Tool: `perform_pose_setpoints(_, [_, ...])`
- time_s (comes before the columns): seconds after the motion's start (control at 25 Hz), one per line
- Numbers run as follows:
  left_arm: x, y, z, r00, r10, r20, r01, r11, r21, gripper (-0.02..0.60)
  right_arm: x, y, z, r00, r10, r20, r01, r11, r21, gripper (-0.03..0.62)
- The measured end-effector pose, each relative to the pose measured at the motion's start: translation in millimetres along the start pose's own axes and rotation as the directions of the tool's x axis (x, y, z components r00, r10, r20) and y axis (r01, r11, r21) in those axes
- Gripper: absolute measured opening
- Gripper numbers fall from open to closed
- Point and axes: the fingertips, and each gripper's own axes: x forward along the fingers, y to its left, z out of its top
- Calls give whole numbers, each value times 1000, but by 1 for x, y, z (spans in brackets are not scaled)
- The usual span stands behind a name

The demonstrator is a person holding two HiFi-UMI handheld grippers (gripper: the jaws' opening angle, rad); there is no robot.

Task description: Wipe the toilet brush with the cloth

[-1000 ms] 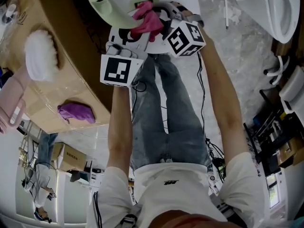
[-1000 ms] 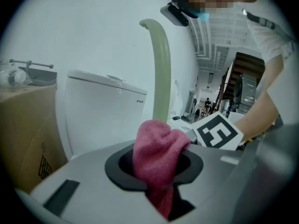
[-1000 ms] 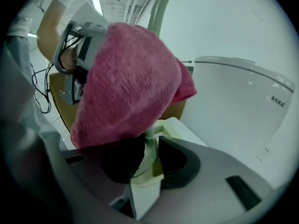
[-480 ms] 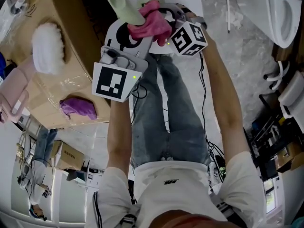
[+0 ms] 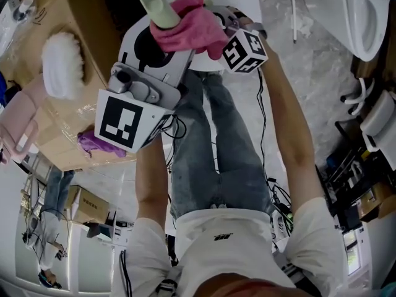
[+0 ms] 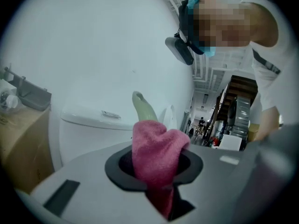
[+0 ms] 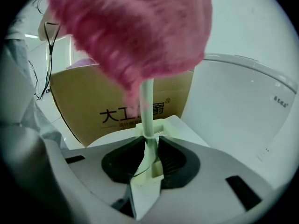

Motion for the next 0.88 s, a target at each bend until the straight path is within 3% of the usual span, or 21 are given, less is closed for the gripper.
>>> perform_pose_setpoints(0.24, [-1, 3, 31, 998, -19, 59, 19, 1000, -7, 112, 0, -1, 4, 1000, 4, 13, -4, 1000, 3, 87])
perform_pose_setpoints(0.48, [1, 2, 32, 997, -18, 73, 15, 999, 39, 117, -1, -1, 4, 1000, 7, 14, -7, 1000, 8, 89])
perform_pose_setpoints(0.6, [4, 5, 18, 999, -1, 43, -3, 996, 86, 107, 0, -1, 4, 1000, 6, 14, -6, 1000, 11, 89])
perform_pose_setpoints(0.88, [8, 8, -35, 999, 25, -32, -21, 994, 108, 65, 0, -1, 4, 1000, 3, 16, -3, 1000, 15, 88])
